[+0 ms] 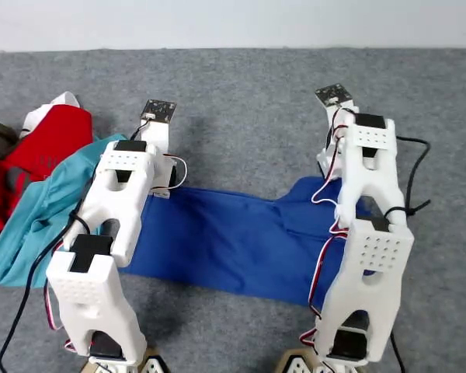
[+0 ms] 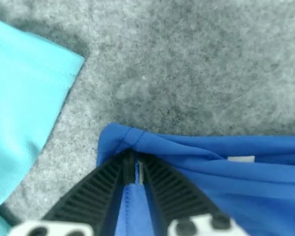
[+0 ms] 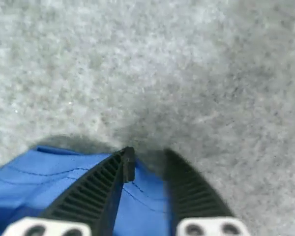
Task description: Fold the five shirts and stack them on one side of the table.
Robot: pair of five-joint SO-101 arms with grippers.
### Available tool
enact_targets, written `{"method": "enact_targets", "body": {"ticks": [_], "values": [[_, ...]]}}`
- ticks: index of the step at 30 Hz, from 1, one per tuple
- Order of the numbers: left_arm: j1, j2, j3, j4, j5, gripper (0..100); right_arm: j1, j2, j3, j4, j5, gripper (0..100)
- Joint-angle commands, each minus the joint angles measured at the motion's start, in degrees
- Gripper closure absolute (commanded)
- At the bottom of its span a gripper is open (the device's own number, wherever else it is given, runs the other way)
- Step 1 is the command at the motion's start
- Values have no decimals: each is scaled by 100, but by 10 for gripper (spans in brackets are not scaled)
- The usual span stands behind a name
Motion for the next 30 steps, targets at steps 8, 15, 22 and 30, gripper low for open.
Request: {"method": "enact_targets", "body": {"ticks": [8, 15, 22, 30], "values": [[-79, -18, -48, -79, 35, 982, -154, -1165, -70, 1182, 9, 988], [-79, -18, -48, -79, 35, 982, -365, -1930, -44, 1974, 44, 988], [-79, -18, -48, -79, 35, 982, -479, -2114, -35, 2853, 308, 988], [-79, -18, -48, -79, 35, 982, -497, -2123, 589, 2914, 352, 987]]}}
